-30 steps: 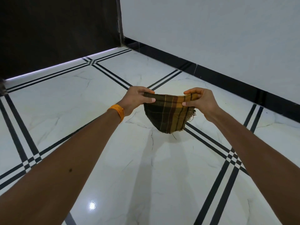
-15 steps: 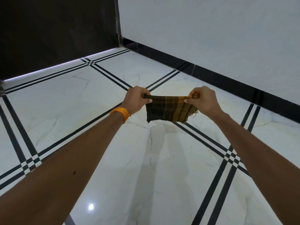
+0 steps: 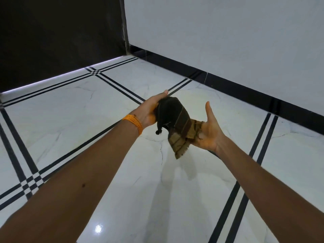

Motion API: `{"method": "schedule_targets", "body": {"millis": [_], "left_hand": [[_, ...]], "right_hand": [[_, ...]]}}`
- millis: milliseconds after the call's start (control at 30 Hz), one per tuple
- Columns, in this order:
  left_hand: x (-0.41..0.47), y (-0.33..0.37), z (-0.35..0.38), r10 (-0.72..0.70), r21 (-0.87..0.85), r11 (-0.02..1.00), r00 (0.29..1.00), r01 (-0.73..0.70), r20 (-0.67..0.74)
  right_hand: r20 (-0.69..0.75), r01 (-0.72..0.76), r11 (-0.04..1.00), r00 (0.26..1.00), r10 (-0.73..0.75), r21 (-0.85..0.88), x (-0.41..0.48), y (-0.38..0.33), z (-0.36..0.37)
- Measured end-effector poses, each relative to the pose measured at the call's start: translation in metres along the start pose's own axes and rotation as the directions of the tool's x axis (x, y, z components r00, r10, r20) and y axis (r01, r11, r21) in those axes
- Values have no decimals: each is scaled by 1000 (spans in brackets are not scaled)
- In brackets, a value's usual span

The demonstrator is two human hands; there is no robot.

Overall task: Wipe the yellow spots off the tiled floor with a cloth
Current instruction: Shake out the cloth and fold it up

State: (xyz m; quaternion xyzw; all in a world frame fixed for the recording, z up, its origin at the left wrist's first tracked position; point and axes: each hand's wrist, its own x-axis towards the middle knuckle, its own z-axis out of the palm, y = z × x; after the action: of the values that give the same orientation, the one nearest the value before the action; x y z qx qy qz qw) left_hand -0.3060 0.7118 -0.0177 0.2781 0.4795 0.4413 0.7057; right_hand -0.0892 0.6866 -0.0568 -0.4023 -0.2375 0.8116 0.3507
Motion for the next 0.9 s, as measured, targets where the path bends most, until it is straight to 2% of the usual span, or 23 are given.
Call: {"method": "schedule_targets", "body": {"millis": [67,133,233,367,533,633,700,767,833,900], "left_hand": [[0,-3,-10,-21,78,997,999,19,29],[0,-5,-19,-24,202,979,999,16,36],[3,-7,-25,41,229,973,999,-32,-34],[-3,-2,-25,116,354,929,993,-110,5],[-4,-5,-26,48,280,957,995,-71,90],[-5,8,-25,191,129,969,969,-212,157],[-5,21,-22,337,9,938,922,-345,190],[-8,32,-12,453,-4,887,870,-461,195],[-10,34,-6,464,13,881,867,-474,183],[-8,29,-9,421,5,903,887,-429,190]], "right_hand": [[32,49,998,998,-48,-36,0,-3,-2],[-2,102,987,995,-103,-125,1,-12,-6],[-95,139,966,982,-163,-218,-1,-25,-9],[-87,120,943,984,-154,-309,-5,-31,-6],[-157,130,932,969,-192,-338,-4,-34,-5],[-93,314,887,927,-364,-339,-9,-45,-2],[-5,484,817,860,-511,-314,-14,-57,6],[85,584,730,798,-597,-356,-20,-66,16],[155,606,643,773,-616,-469,-26,-71,20],[149,579,621,783,-603,-528,-29,-74,17]]}}
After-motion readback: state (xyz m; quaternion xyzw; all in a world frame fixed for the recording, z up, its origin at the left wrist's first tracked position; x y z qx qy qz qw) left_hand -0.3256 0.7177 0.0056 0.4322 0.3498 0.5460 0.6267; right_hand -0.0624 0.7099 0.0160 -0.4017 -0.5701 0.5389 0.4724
